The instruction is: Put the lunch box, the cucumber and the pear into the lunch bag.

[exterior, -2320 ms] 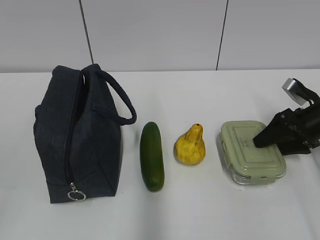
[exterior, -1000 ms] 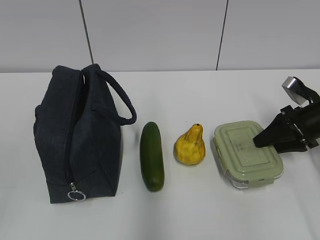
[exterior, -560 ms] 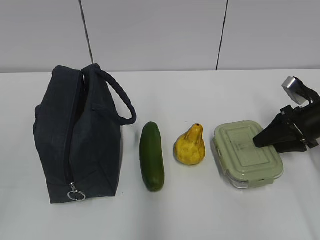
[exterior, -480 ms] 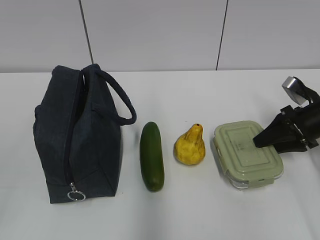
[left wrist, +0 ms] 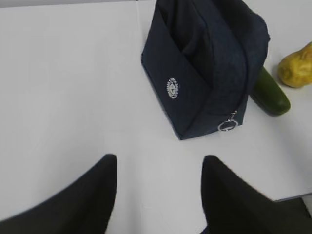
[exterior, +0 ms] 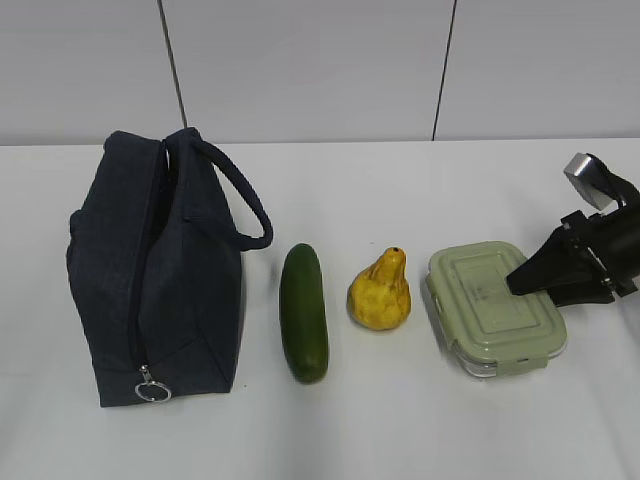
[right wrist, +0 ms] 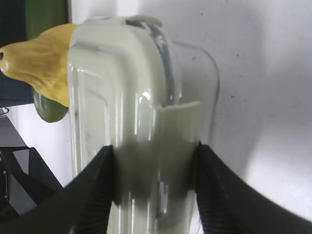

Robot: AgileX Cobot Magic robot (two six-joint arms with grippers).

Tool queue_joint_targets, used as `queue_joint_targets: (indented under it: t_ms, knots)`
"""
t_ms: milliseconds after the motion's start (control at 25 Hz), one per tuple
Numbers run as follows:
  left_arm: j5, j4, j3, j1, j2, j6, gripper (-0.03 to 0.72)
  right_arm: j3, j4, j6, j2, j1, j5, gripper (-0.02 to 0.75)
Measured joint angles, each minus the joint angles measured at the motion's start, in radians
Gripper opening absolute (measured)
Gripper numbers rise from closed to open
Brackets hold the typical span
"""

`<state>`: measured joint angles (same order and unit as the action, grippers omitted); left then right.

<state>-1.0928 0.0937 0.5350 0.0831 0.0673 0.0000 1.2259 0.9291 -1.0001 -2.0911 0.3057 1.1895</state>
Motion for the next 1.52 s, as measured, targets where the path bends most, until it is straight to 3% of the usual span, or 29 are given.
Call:
queue_joint_targets:
  t_ms: [360, 600, 1160, 1520]
  knots:
    - [0.348, 0.245, 0.014, 0.0, 0.37, 0.009, 0.342, 0.0, 0.0, 0.0, 0.0, 0.0, 0.0, 0.359]
    - [0.427, 0.364, 0.089, 0.0, 0.611, 0.154, 0.342, 0.0, 0.002, 0.0, 0.0, 0.0, 0.0, 0.359]
    - [0.346, 0.417, 0.375, 0.0, 1.132, 0.202, 0.342, 0.0, 0.004, -0.002, 0.0, 0.0, 0.002, 0.359]
    - [0.348, 0.516, 0.423, 0.0, 1.303, 0.316, 0.33, 0.0, 0.004, -0.002, 0.0, 0.0, 0.002, 0.359]
